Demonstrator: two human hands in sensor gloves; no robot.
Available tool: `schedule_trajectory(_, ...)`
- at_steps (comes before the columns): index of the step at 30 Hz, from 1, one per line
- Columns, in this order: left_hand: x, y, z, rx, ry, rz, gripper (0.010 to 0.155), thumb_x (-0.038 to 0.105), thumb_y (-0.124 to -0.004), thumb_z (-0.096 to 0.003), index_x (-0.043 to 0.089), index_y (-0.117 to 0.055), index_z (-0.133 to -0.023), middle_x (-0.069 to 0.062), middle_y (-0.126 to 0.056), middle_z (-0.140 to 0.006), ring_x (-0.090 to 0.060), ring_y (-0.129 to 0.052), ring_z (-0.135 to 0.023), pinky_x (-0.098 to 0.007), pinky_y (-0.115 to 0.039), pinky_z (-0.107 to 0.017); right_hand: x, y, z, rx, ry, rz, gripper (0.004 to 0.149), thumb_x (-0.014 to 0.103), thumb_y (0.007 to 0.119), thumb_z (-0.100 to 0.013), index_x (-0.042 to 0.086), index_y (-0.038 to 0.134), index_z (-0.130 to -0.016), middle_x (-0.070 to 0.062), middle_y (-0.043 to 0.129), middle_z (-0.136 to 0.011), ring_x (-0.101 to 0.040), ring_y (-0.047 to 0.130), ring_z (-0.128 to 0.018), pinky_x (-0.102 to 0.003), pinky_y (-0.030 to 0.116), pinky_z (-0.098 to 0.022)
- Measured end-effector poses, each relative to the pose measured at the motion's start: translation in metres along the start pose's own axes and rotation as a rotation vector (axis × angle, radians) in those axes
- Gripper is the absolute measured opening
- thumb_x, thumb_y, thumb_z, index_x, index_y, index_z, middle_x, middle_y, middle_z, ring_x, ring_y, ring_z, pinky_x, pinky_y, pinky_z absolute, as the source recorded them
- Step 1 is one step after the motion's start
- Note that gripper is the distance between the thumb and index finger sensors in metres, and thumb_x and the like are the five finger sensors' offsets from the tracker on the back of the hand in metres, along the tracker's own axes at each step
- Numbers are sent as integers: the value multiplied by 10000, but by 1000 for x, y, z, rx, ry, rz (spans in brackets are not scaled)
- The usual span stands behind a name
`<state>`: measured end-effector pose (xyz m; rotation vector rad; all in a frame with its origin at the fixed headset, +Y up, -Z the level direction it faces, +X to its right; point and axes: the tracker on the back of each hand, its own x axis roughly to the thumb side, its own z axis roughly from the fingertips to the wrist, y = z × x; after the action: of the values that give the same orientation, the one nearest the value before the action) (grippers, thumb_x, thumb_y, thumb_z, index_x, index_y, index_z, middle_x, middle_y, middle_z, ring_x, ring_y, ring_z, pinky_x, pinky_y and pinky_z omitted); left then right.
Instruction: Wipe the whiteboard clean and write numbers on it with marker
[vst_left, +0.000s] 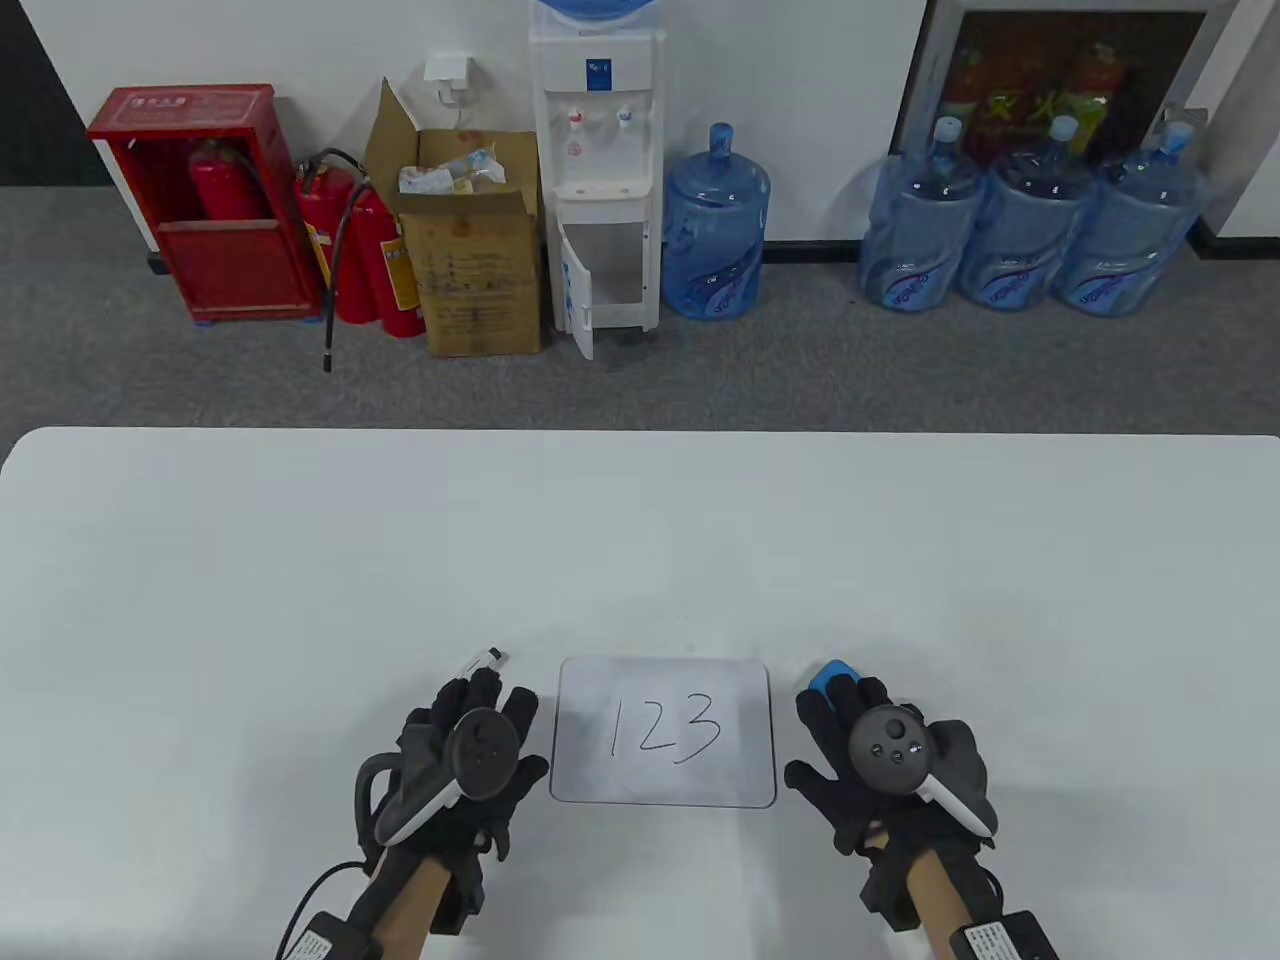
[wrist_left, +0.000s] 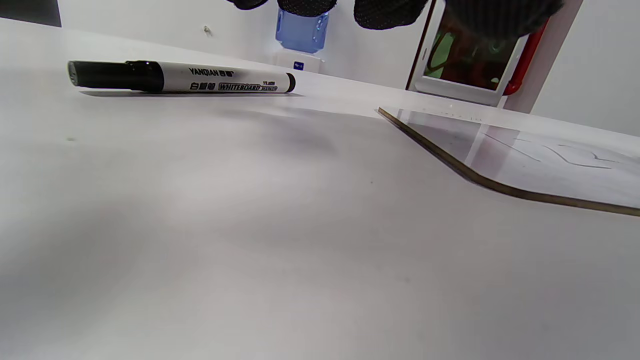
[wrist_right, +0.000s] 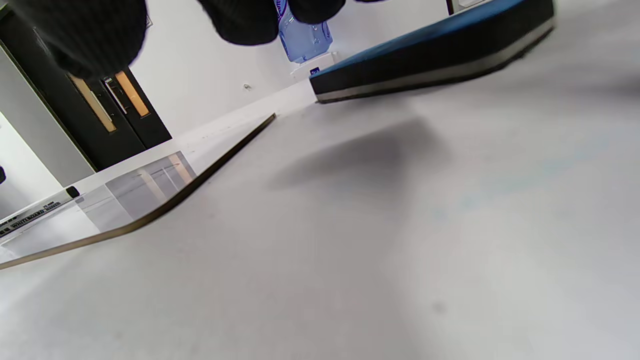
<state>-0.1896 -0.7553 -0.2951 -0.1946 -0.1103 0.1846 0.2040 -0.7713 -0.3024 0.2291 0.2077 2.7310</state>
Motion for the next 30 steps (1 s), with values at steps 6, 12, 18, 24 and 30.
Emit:
schedule_trajectory(6,-2,-1,-1,-15,7,6,706,580,-627,-466,403,-446,-1125,-39,-303,-1279,-396,-311,-1176,-666,-292,-818,0,0,0,1,2,8,779,628,687,-423,295,463,-1091,-50,259,-1147,-365,228,-1086,-653,190,-724)
schedule_trajectory(12,-3,-2,-2,-12,6,9,704,581,-627,-465,406,-446,-1123,-37,-301,-1279,-393,-307,-1178,-664,-290,-820,0,0,1,8,10,6,773,625,688,-423,293,477,-1088,-51,264,-1146,-366,231,-1085,-652,192,-724)
schedule_trajectory(18,-3,-2,-2,-18,8,10,705,580,-627,-466,404,-448,-1124,-37,-305,-1279,-392,-308,-1178,-665,-290,-819,2,1,1,17,2,22,770,625,687,-423,292,482,-1087,-53,266,-1145,-367,233,-1083,-651,196,-724)
schedule_trajectory(24,-4,-2,-3,-23,9,9,705,580,-627,-466,404,-447,-1125,-37,-302,-1279,-395,-307,-1178,-665,-290,-819,7,-11,-4,-24,11,-12,767,613,701,-426,291,483,-1087,-51,266,-1146,-364,235,-1086,-648,203,-730)
schedule_trajectory(30,-5,-2,-3,-23,3,15,704,580,-627,-465,405,-450,-1124,-39,-305,-1279,-394,-309,-1178,-665,-292,-819,-3,-32,-22,-75,218,81,789,535,805,-421,286,461,-1086,-42,334,-1146,-335,390,-1087,-581,345,-778)
